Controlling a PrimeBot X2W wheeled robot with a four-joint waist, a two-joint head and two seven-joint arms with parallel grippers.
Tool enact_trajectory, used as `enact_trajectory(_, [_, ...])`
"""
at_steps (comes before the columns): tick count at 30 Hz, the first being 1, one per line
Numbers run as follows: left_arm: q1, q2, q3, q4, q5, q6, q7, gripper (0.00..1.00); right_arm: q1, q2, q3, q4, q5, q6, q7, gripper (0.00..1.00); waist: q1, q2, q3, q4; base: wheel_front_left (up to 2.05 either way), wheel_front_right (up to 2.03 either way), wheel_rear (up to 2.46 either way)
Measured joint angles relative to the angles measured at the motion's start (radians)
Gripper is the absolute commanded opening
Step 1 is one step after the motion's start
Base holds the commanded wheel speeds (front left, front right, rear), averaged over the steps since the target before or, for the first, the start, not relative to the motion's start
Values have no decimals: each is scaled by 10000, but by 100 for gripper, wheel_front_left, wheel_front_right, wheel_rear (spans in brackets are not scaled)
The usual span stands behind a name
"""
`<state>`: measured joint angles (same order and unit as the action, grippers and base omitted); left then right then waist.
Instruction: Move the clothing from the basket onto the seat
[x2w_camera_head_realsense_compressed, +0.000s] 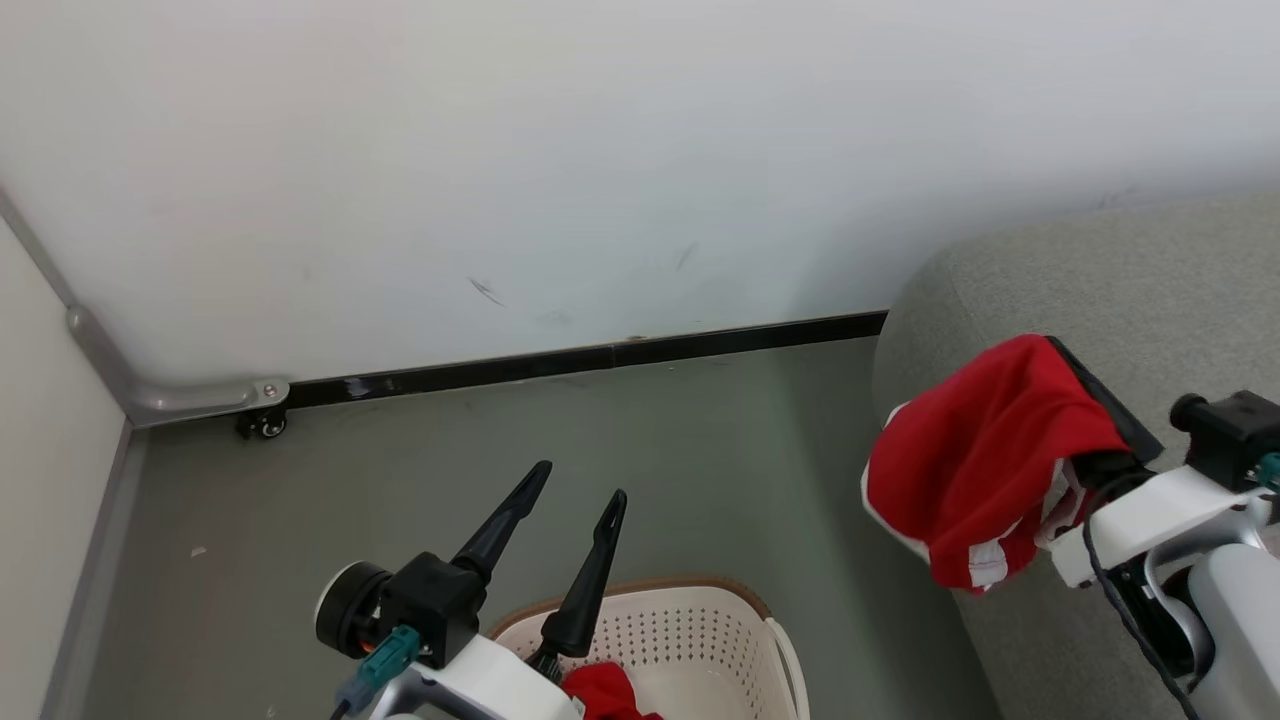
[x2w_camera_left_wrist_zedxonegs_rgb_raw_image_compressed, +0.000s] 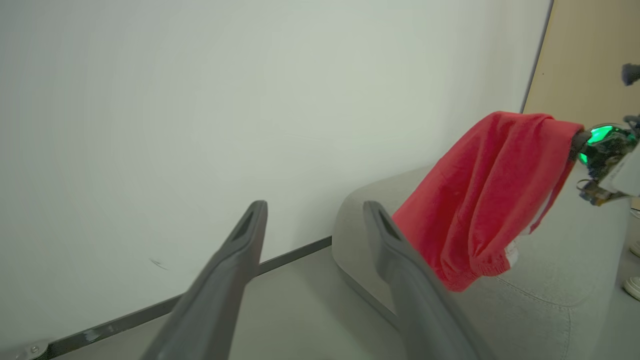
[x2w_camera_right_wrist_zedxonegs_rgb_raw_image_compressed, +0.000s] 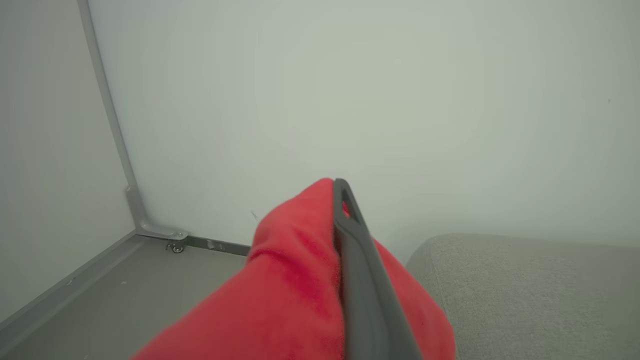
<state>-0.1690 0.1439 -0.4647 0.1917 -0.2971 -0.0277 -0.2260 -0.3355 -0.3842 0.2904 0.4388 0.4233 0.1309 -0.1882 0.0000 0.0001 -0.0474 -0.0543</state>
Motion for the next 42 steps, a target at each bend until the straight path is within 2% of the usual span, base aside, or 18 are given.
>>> enact_trajectory(11, [51, -167, -86, 6, -2, -77, -119, 100, 974, -10, -1653, -543, -491, 0, -148, 0, 0, 0, -46, -563, 0, 0, 0])
enact_trajectory(23, [51, -244, -86, 12, -19, -88, -132, 100, 2347, 387, -3030, -1432, -819, -2, -50, 0, 0, 0, -53, -1392, 0, 0, 0])
enact_trajectory(29, [51, -251, -12, 10, -29, -73, -142, 100, 2793, 694, -3358, -2069, -928, -2, 144, 0, 0, 0, -19, -1841, 0, 0, 0])
enact_trajectory(37, [51, -219, 267, -171, -21, 81, -211, 100, 2687, 848, -3737, -2491, -899, -2, 604, 0, 0, 0, 100, -2362, 0, 0, 0])
enact_trajectory(42, [51, -56, 514, -451, 35, 301, -219, 100, 1682, 395, -3724, -2566, -1108, -2, 940, 0, 0, 0, 301, -2549, 0, 0, 0])
